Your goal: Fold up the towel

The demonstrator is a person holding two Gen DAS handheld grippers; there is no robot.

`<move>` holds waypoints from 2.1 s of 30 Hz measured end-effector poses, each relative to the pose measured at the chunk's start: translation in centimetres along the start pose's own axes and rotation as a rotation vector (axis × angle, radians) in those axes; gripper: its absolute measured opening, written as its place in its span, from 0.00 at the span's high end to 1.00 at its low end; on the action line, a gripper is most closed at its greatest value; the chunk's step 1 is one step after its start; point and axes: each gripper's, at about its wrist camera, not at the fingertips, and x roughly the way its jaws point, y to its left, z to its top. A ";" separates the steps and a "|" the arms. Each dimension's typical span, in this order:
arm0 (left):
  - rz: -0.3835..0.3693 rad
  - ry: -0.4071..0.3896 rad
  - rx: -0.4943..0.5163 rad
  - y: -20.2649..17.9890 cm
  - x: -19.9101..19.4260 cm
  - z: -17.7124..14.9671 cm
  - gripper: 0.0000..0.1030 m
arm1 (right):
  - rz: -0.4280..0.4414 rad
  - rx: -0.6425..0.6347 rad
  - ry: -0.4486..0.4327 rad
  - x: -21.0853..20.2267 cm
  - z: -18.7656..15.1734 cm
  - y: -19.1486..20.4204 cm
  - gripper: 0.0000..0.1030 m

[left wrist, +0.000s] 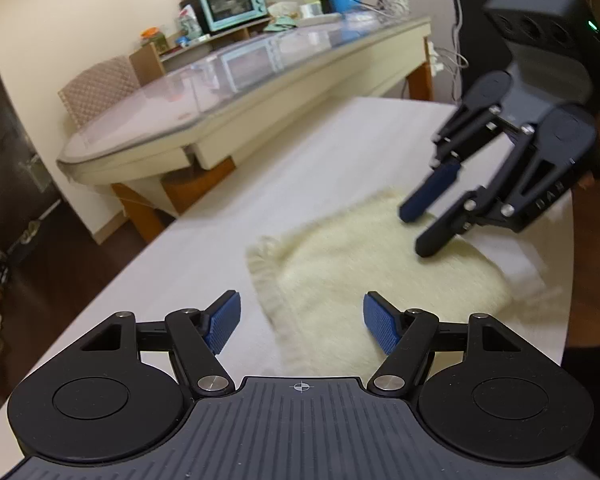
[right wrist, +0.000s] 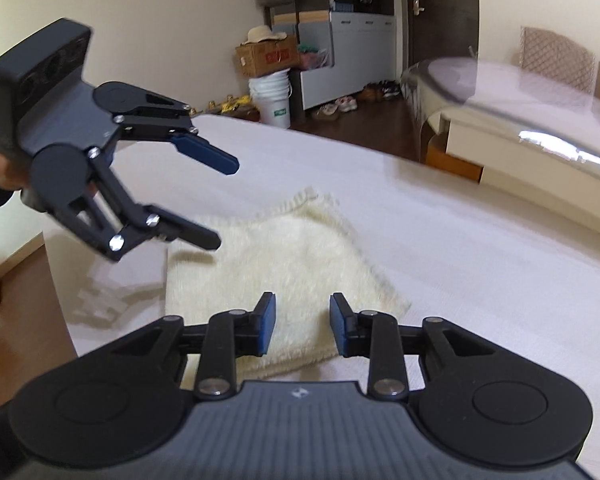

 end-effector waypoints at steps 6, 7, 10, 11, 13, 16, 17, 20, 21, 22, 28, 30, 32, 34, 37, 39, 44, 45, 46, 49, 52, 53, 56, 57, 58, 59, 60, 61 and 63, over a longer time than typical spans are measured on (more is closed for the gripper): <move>0.004 -0.001 -0.037 0.0 0.9 -1.1 0.28 | 0.029 0.001 -0.010 0.1 -0.6 -0.2 0.64; 0.004 -0.003 -0.045 0.0 0.9 -1.3 0.27 | 0.033 0.002 -0.012 0.1 -0.5 -0.3 0.64; 0.015 -0.006 -0.044 0.0 1.1 -1.4 0.24 | 0.067 0.027 -0.036 -0.7 -0.2 -0.6 0.63; 0.018 -0.007 -0.039 0.0 1.1 -1.4 0.24 | 0.085 0.029 -0.043 -1.0 -0.1 -0.6 0.61; 0.028 -0.007 -0.030 -0.2 1.1 -1.4 0.23 | 0.119 0.023 -0.047 -1.5 0.2 -0.4 0.58; 0.040 -0.007 -0.035 -0.4 1.1 -1.4 0.22 | 0.150 -0.019 -0.015 -1.5 0.0 0.5 0.57; 0.043 -0.007 -0.038 -0.4 1.1 -1.5 0.22 | 0.151 -0.033 -0.001 -1.3 -0.3 0.7 0.57; 0.051 -0.007 -0.053 -0.6 1.0 -1.5 0.22 | 0.151 -0.046 0.007 -1.0 -0.9 0.8 0.56; 0.054 -0.007 -0.059 -0.6 1.0 -1.5 0.21 | 0.154 -0.045 0.005 -1.0 -1.1 0.7 0.56; 0.056 -0.008 -0.073 -0.5 0.8 -1.4 0.20 | 0.157 -0.044 0.004 -0.9 -1.2 0.6 0.56; 0.055 -0.056 -0.170 -0.3 -0.8 -0.9 0.17 | 0.182 -0.056 0.016 -0.6 -1.0 0.1 0.54; 0.053 -0.071 -0.175 -0.8 -1.4 -0.8 0.15 | 0.197 -0.038 0.013 -0.6 -0.9 -0.3 0.54; 0.045 -0.078 -0.168 -1.7 -1.7 -0.6 0.15 | 0.204 -0.018 -0.005 -0.9 -0.7 -0.7 0.52; 0.033 -0.074 -0.158 -2.9 -1.7 -0.6 0.15 | 0.196 -0.001 -0.031 -1.3 -0.4 -1.4 0.48; 0.024 -0.067 -0.133 -4.4 -1.4 -0.6 0.15 | 0.173 -0.004 -0.028 -1.2 -0.3 -1.9 0.46; 0.022 -0.062 -0.129 -5.0 -1.1 -0.8 0.15 | 0.162 -0.015 -0.005 -0.8 -0.4 -2.0 0.46; 0.030 -0.045 -0.147 -5.5 -0.4 -1.6 0.15 | 0.160 -0.037 0.006 -0.3 -0.8 -1.9 0.45; 0.031 -0.046 -0.152 -5.5 -0.3 -1.7 0.14 | 0.156 -0.048 0.005 -0.2 -0.9 -1.8 0.44; 0.034 -0.047 -0.155 -5.5 -0.3 -1.8 0.13 | 0.154 -0.056 0.005 -0.2 -0.9 -1.7 0.44; 0.042 -0.055 -0.182 -5.4 -0.3 -2.1 0.12 | 0.154 -0.050 0.011 -0.2 -0.7 -1.7 0.43; 0.066 -0.072 -0.202 -5.3 -1.0 -2.2 0.12 | 0.135 0.004 -0.037 -1.6 -0.5 -2.3 0.43; 0.071 -0.074 -0.213 -5.3 -1.2 -2.4 0.12 | 0.126 0.018 -0.048 -2.1 -0.5 -2.5 0.42; 0.068 -0.081 -0.248 -5.1 -1.7 -2.8 0.11 | 0.090 0.029 -0.061 -3.1 -0.7 -2.5 0.40; 0.066 -0.085 -0.255 -5.1 -1.8 -2.8 0.11 | 0.073 0.027 -0.059 -3.4 -0.8 -2.4 0.39; 0.064 -0.089 -0.265 -5.2 -1.9 -3.0 0.11 | 0.062 0.025 -0.056 -3.5 -0.9 -2.3 0.38; 0.070 -0.094 -0.277 -5.1 -2.0 -3.0 0.11 | 0.043 0.024 -0.053 -3.6 -1.1 -2.2 0.37; 0.084 -0.098 -0.293 -5.0 -2.0 -3.0 0.11 | 0.015 0.027 -0.054 -3.7 -1.2 -2.2 0.37; 0.102 -0.099 -0.309 -4.8 -2.0 -3.0 0.11 | -0.015 0.033 -0.058 -3.7 -1.2 -2.2 0.37; 0.158 -0.091 -0.330 -4.3 -1.9 -3.0 0.11 | -0.077 0.040 -0.063 -3.7 -1.2 -2.3 0.33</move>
